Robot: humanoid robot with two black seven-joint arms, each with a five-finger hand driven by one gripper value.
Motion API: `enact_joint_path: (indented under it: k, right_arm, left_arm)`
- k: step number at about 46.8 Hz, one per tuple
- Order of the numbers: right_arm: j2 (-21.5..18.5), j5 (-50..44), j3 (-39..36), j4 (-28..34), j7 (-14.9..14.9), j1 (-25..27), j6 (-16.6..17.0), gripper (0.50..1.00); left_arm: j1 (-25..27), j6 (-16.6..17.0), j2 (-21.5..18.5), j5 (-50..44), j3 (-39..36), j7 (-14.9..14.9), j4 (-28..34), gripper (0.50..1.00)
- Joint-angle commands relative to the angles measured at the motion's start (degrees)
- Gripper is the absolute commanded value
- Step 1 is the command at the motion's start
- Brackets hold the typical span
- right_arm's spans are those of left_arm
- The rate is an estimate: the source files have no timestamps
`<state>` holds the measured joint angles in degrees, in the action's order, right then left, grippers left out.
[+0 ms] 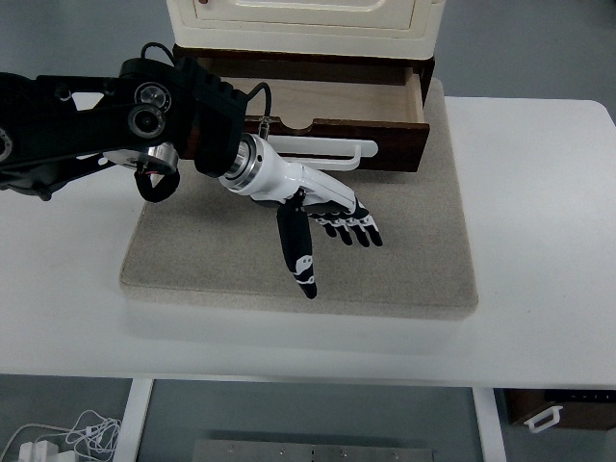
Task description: Close the drawer under the combination cabinet
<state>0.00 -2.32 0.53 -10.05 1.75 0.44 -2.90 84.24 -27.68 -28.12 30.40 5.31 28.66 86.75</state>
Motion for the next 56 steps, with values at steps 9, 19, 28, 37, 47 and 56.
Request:
enact_joint_path:
  k: [9, 19, 28, 37, 47, 56]
  right_arm:
    - [0.0, -0.1, 0.0, 0.0, 0.0, 0.0, 0.0, 0.952]
    - [0.0, -0.1, 0.0, 0.0, 0.0, 0.0, 0.0, 0.952]
    - [0.0, -0.1, 0.0, 0.0, 0.0, 0.0, 0.0, 0.952]
    - [0.0, 0.0, 0.0, -0.1, 0.0, 0.0, 0.0, 0.952]
    - [0.0, -0.1, 0.0, 0.0, 0.0, 0.0, 0.0, 0.952]
    - [0.0, -0.1, 0.0, 0.0, 0.0, 0.0, 0.0, 0.952]
  left_arm:
    - [0.2, -1.5, 0.2, 0.0, -0.6, 3.4, -4.7, 0.996]
    - [0.9, -2.1, 0.3, 0.0, -0.6, 4.1, -7.8, 0.996]
    - [0.9, -2.3, 1.6, 0.0, -0.6, 4.1, -9.7, 0.996]
    - [1.2, -2.3, 1.7, 0.0, -0.6, 4.0, -11.2, 0.996]
    - [1.5, -2.3, 1.7, 0.0, -0.6, 4.0, -12.5, 0.996]
    - [1.7, -2.3, 3.2, 0.1, -0.6, 3.9, -15.0, 0.996]
